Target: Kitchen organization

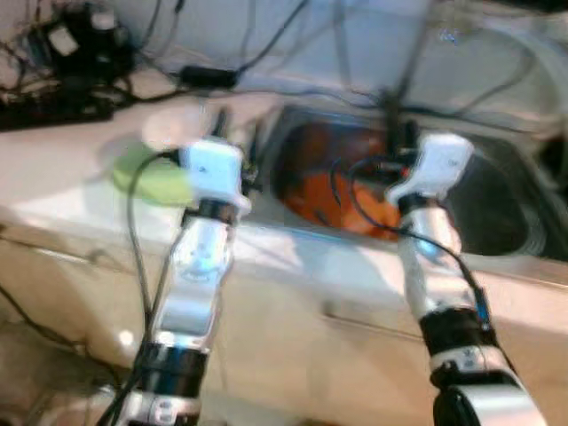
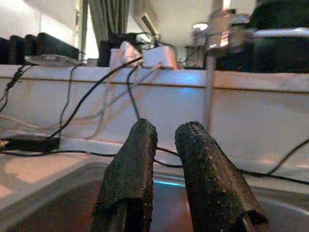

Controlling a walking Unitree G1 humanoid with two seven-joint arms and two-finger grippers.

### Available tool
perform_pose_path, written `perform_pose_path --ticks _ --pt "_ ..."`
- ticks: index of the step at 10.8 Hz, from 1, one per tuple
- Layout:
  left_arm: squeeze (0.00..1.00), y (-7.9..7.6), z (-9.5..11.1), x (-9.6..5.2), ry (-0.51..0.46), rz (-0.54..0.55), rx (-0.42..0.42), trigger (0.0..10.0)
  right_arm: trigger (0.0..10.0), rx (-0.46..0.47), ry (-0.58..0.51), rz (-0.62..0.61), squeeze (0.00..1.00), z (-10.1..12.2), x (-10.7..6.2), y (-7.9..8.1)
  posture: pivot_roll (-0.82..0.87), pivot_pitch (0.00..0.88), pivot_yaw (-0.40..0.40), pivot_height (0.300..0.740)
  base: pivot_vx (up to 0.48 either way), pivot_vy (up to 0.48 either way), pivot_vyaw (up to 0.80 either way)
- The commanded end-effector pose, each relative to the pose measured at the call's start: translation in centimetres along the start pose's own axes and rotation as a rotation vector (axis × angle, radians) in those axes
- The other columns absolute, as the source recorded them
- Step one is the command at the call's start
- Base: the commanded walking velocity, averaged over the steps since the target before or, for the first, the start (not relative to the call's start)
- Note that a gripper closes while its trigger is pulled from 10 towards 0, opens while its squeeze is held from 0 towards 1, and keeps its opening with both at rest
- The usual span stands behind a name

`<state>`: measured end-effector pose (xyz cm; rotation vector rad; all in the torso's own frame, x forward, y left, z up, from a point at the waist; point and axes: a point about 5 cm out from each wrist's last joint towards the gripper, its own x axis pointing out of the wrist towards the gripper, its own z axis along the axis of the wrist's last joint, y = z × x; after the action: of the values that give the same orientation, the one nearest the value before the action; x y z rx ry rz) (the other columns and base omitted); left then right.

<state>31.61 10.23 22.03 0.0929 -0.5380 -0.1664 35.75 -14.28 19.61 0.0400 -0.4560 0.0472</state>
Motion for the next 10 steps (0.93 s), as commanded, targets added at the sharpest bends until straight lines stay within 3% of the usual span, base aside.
perform_pose_path --ticks 1,6,10 --pt "0.0 0.4 0.1 0.1 -0.001 0.013 0.009 10.0 10.0 0.011 -0.018 0.004 0.0 0.5 0.3 0.3 0.23 0.04 -0.06 0.725 0.0 -0.416 0.0" --pt "0.0 0.5 -0.4 -0.3 0.01 0.013 0.014 10.0 10.0 0.013 -0.024 0.014 0.0 0.4 -0.4 0.4 0.22 0.046 -0.058 0.725 0.0 -0.401 0.0" --pt "0.0 0.7 -1.9 -1.5 0.062 0.025 -0.002 10.0 10.0 0.009 0.026 0.016 0.0 -0.7 -1.6 0.2 0.21 0.054 -0.061 0.725 0.0 0.0 0.0"
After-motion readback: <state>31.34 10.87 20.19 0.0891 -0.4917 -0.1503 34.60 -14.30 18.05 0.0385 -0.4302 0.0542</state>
